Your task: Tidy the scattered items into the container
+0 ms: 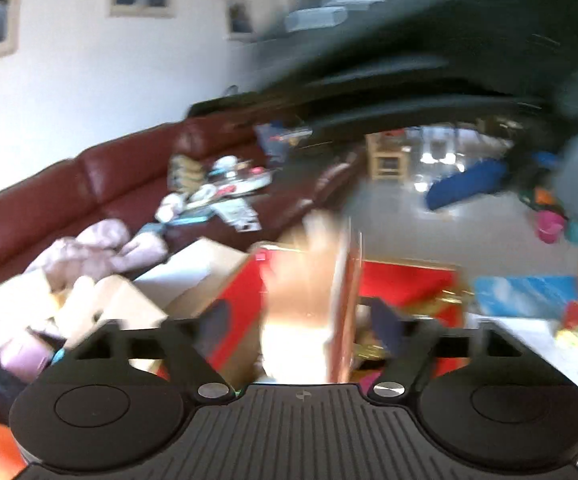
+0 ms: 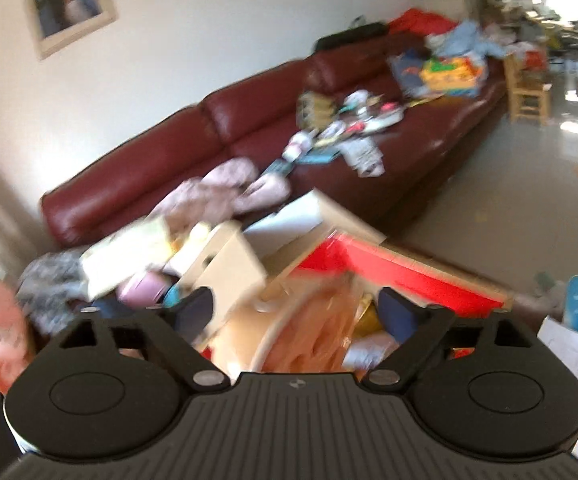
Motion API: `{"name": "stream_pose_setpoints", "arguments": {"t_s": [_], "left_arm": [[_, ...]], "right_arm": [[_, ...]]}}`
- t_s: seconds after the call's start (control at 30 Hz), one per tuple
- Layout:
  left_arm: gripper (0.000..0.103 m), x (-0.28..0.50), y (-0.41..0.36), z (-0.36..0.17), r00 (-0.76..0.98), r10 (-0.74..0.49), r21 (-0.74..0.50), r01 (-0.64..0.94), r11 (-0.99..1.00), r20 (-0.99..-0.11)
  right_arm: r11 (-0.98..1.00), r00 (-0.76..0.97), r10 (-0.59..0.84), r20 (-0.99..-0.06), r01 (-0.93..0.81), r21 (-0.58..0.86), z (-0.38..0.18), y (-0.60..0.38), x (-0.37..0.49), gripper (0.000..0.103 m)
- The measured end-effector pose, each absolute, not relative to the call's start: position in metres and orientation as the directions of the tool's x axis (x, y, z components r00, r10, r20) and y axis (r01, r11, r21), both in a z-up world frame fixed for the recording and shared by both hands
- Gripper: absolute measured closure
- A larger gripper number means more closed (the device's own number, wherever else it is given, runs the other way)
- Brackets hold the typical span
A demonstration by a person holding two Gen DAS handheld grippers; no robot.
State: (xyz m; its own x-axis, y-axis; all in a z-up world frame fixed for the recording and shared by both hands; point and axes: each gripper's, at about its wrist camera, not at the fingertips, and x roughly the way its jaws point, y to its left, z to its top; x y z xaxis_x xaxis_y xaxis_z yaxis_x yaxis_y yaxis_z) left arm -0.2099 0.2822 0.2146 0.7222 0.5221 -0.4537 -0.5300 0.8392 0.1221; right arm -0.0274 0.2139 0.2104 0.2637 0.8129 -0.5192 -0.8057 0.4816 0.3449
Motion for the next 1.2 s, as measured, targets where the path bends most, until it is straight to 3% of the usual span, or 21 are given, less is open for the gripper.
{"name": "stream_pose_setpoints", "arguments": {"t_s": [0.13,0.43,1.2], "left_arm": [[0.005,-0.212,0.291,0.205,0.694,0.521,0.108,-0.546,0.831,-0.496],[0.001,-0.217,0.276,0.168,0.634,0.504,0.148,-0.528,0.836,-0.587],[0.0,-0.22,0.279,0.139,0.598,0.491,0.195,-0.491,0.849,-0.634]], "right_arm": [[0.497,0.235,0.808,-0.541,-0.765,0.41,0.189,0.211,-0.009,0.011],[0.522,0.172,0.735,-0.656,-0.761,0.385,0.143,0.216,-0.011,0.011],[0.524,0.132,0.642,-0.756,-0.795,0.306,0.126,0.215,-0.02,0.007]]}}
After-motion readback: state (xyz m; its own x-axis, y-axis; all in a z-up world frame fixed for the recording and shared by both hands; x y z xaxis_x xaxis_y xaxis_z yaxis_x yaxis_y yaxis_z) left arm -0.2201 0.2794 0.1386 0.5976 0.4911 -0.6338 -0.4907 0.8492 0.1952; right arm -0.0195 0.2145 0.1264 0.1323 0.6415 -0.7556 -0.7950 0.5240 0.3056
